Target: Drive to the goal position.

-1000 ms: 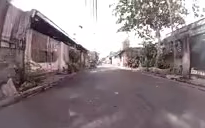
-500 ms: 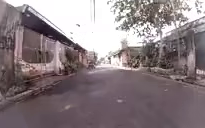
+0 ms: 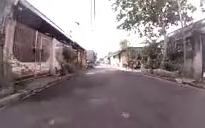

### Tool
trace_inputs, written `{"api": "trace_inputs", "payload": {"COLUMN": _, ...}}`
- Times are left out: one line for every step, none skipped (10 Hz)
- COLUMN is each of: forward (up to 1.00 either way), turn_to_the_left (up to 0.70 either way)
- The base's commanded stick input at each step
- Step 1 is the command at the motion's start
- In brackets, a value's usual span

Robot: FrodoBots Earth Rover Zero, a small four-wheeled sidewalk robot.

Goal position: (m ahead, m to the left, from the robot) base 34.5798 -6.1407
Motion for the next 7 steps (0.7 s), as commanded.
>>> {"api": "trace_inputs", "payload": {"forward": 0.85, "turn_to_the_left": 0.00}}
{"api": "trace_inputs", "payload": {"forward": 0.85, "turn_to_the_left": 0.00}}
{"api": "trace_inputs", "payload": {"forward": 0.85, "turn_to_the_left": 0.00}}
{"api": "trace_inputs", "payload": {"forward": 0.85, "turn_to_the_left": 0.00}}
{"api": "trace_inputs", "payload": {"forward": 0.85, "turn_to_the_left": 0.00}}
{"api": "trace_inputs", "payload": {"forward": 0.85, "turn_to_the_left": 0.00}}
{"api": "trace_inputs", "payload": {"forward": 0.85, "turn_to_the_left": 0.00}}
